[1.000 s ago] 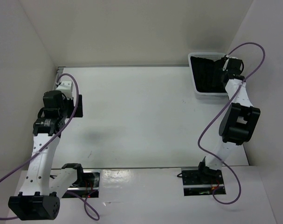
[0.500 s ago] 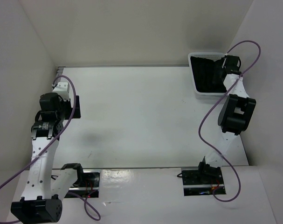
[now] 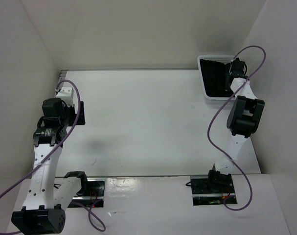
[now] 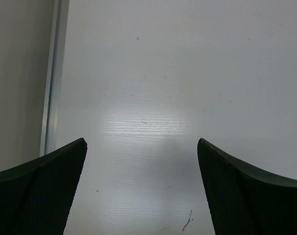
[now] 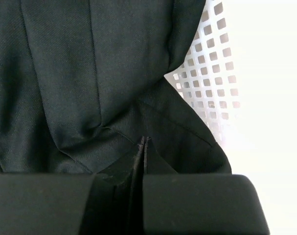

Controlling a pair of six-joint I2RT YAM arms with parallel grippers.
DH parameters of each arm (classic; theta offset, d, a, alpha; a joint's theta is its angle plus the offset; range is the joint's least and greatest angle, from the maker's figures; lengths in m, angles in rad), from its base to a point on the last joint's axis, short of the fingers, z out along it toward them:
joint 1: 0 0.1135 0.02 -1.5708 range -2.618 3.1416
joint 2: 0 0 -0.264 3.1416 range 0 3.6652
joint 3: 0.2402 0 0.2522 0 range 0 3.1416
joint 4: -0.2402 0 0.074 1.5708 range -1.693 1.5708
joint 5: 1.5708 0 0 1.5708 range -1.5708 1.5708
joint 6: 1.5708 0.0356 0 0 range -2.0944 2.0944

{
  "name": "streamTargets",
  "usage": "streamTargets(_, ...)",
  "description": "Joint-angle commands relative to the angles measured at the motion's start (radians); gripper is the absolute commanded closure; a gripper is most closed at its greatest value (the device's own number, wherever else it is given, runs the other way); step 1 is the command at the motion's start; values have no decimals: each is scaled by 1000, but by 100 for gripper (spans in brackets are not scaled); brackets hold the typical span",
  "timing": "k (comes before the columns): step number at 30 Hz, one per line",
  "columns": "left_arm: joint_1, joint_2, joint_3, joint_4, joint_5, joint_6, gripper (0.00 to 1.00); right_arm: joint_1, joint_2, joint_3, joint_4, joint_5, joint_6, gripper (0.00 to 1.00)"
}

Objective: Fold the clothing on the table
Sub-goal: Grab the skirt from the pile, then move the skirt to the center of the board

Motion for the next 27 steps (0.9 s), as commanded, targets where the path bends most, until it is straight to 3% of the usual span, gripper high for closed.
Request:
streamTargets(1,7,-1,-2,24,17,6,1,9,-36,45,10,-4,8,100)
streamTargets(3,7,-1,-2,24,27,6,1,9,-83,45,-11,-28,17,100)
streamTargets(10,7,-10,-2,33,27,6,1,9,-480,135,-77,-232,66,100)
streamTargets(19,7,-41,-12,42,37,6,1,38,-663,171,-139,-312,97,100)
streamTargets(25,7,-52,-12,42,37,6,1,211,-739,111,-152,-242,54,100)
streamTargets(27,7,-62,-21,42,37,6,1,346,-783,97,-184,-233,37,100)
